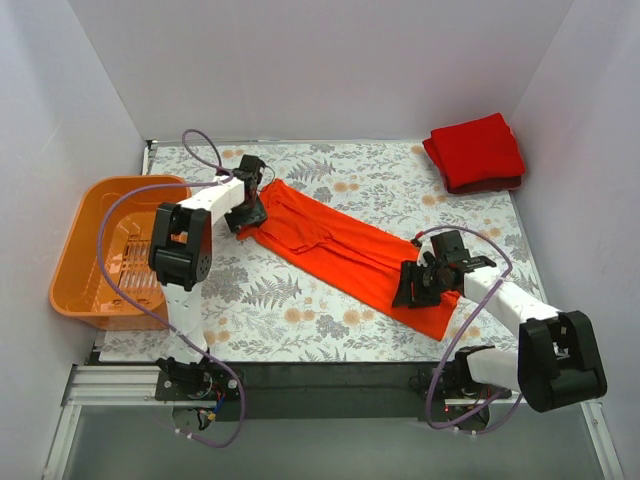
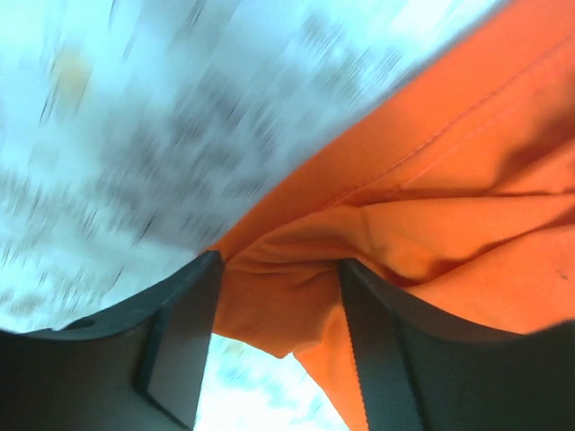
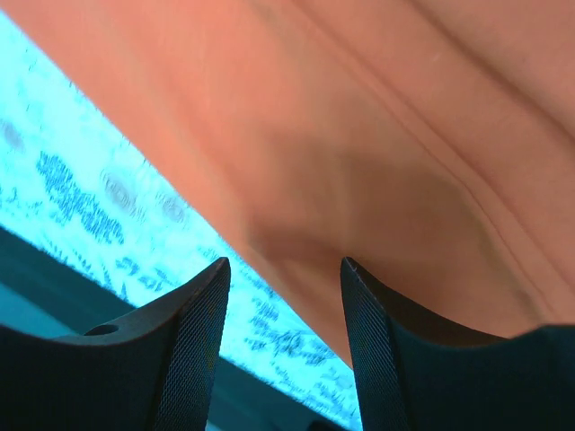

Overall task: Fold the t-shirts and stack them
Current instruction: Fold the tshirt

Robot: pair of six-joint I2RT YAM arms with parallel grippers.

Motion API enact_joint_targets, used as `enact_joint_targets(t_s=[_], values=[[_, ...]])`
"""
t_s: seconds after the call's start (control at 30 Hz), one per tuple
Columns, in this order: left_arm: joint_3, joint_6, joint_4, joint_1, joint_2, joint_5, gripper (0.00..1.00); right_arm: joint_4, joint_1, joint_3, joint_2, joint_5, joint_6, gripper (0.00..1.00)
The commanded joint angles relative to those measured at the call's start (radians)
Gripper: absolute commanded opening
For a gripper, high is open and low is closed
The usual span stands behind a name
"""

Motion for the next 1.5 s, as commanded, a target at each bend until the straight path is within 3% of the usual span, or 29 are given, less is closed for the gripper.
enact_joint_targets(t_s=[0.0,0.1,0.23,0.43,0.6,0.73,1.07,1.3,1.47], values=[[0.142,0.032,0.031,0.01,0.067,-0.053,0.56,-0.103,0.027,0.046,-0.051,-0.059,0.041,0.59],[0.247,0.0,0.001,0.008,0.055,-0.047,0.59,-0.106,0.03,0.119,-0.113,0.017,0.009,0.59],[0.216,-0.041,0.029,-0.023,-0.066,-0.044,0.66,-0.098,0.03,0.195,-0.104,0.163,-0.058,0.59],[0.13,-0.161,0.004,-0.127,-0.185,-0.042,0.65,-0.032,0.061,0.233,0.013,0.071,-0.112,0.47],[0.086,-0.273,0.01,-0.216,-0.146,0.015,0.61,-0.015,0.121,0.232,0.077,0.091,-0.127,0.4],[0.026,-0.316,0.064,-0.225,-0.087,0.031,0.57,-0.018,0.179,0.212,0.128,0.119,-0.129,0.39],[0.076,-0.232,0.109,-0.224,0.088,0.019,0.53,-0.021,0.292,0.161,0.191,0.208,-0.063,0.4],[0.162,-0.114,0.096,-0.196,0.19,-0.03,0.54,0.012,0.502,0.167,0.273,0.073,0.064,0.4],[0.282,0.038,0.113,-0.178,0.263,-0.045,0.57,0.089,0.625,0.302,0.387,-0.028,0.126,0.4]])
